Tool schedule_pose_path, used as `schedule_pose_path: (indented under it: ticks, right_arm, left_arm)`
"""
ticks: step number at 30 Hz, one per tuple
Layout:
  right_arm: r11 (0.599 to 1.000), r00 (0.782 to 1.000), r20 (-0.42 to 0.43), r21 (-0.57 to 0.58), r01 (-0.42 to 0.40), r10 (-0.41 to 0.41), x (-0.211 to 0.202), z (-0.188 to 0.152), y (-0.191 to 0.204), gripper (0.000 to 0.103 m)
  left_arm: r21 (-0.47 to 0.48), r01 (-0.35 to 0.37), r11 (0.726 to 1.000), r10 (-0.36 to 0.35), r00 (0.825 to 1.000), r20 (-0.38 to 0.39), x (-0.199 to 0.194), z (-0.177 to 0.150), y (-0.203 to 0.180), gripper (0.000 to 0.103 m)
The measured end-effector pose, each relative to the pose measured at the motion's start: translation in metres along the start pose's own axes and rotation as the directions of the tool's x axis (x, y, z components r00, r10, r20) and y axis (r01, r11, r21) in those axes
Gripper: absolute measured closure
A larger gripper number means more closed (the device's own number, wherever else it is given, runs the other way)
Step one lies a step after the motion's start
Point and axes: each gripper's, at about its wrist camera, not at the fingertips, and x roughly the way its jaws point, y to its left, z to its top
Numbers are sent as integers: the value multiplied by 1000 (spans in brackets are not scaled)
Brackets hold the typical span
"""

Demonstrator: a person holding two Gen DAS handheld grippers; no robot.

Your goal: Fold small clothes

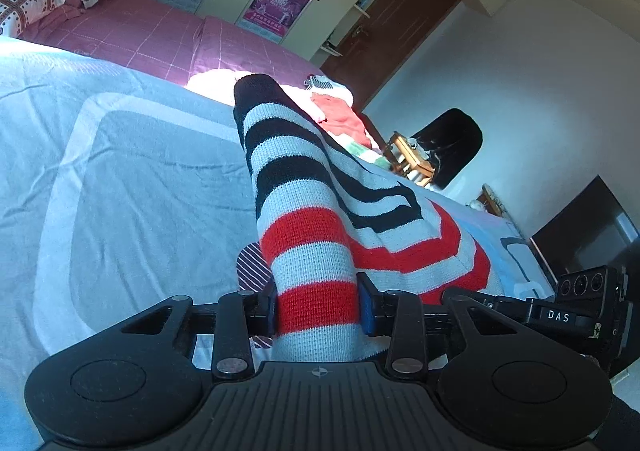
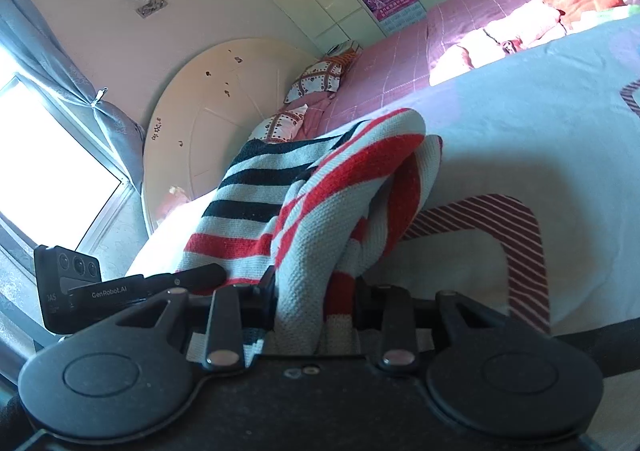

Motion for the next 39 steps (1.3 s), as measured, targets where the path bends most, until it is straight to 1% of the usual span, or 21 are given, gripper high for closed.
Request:
schedule_pose_path:
  ticks: [4, 9, 12, 16, 21, 24, 25, 26, 27, 28, 29, 31, 32, 33, 34, 35, 36, 37, 38, 39]
  right_arm:
    - [1000, 1000, 4, -22, -3, 3, 4, -3, 32, 70]
    - [999, 1000, -5, -36, -24, 24, 27, -14, 77, 70]
    - [998, 999, -24, -38, -46, 45, 49, -23, 103, 70]
    - [996, 995, -67, -43, -79, 76, 83, -40, 134, 70]
    - [992, 983, -140, -33, -125, 120, 131, -62, 165, 70]
    - [990, 972, -192, -23, -141, 134, 160, -78, 177, 70]
    - [991, 972, -199, -23, -131, 124, 167, -83, 177, 70]
    - [994, 976, -189, -3, -112, 110, 173, -86, 175, 68]
    - [993, 977, -181, 42, -106, 112, 176, -88, 168, 67]
    - [991, 977, -178, 84, -100, 114, 177, -90, 160, 66]
    - [992, 978, -181, 97, -87, 103, 177, -92, 155, 67]
    - [990, 979, -180, 116, -81, 101, 170, -94, 146, 65]
    - [989, 980, -177, 133, -66, 90, 164, -92, 144, 61]
    - [991, 986, -156, 132, -37, 58, 155, -88, 143, 59]
    - [993, 993, -116, 121, 1, 13, 143, -83, 145, 60]
    - [994, 997, -69, 101, 33, -26, 135, -77, 153, 68]
    - [996, 999, -36, 77, 41, -39, 124, -70, 159, 76]
    - [998, 999, -17, 48, 29, -28, 118, -64, 166, 78]
    - [1000, 1000, -9, -5, 18, -18, 118, -56, 179, 79]
    - [997, 999, -15, -72, 29, -30, 123, -52, 193, 79]
  left_arm:
    - [12, 4, 1000, -4, 1000, 19, -32, 7, 12, 66]
    - [16, -17, 1000, 17, 999, 42, -79, 11, 42, 66]
    - [8, -40, 999, 39, 998, 52, -110, 10, 69, 66]
    - [-22, -71, 997, 72, 996, 52, -148, 2, 116, 66]
    - [-88, -116, 989, 121, 991, 51, -185, -18, 172, 66]
    - [-156, -147, 977, 154, 988, 34, -197, -35, 207, 66]
    - [-180, -137, 974, 146, 989, 34, -199, -41, 218, 66]
    - [-216, -109, 970, 122, 991, 50, -201, -46, 229, 66]
    - [-242, -86, 967, 103, 993, 60, -202, -49, 236, 65]
    - [-243, -91, 966, 111, 991, 69, -203, -51, 239, 56]
    - [-231, -100, 968, 122, 989, 80, -203, -53, 240, 48]
    - [-234, -105, 967, 129, 988, 90, -205, -56, 241, 47]
    - [-232, -125, 965, 152, 983, 101, -209, -54, 238, 47]
    - [-214, -150, 965, 178, 977, 120, -214, -53, 233, 47]
    - [-189, -181, 965, 210, 967, 147, -221, -49, 227, 47]
    - [-165, -199, 966, 228, 958, 176, -228, -45, 219, 47]
    - [-147, -200, 969, 228, 952, 206, -234, -37, 213, 47]
    - [-127, -190, 974, 215, 949, 231, -237, -31, 207, 47]
    - [-98, -180, 979, 198, 952, 232, -234, -23, 201, 47]
    - [-54, -181, 982, 188, 957, 219, -226, -17, 193, 47]
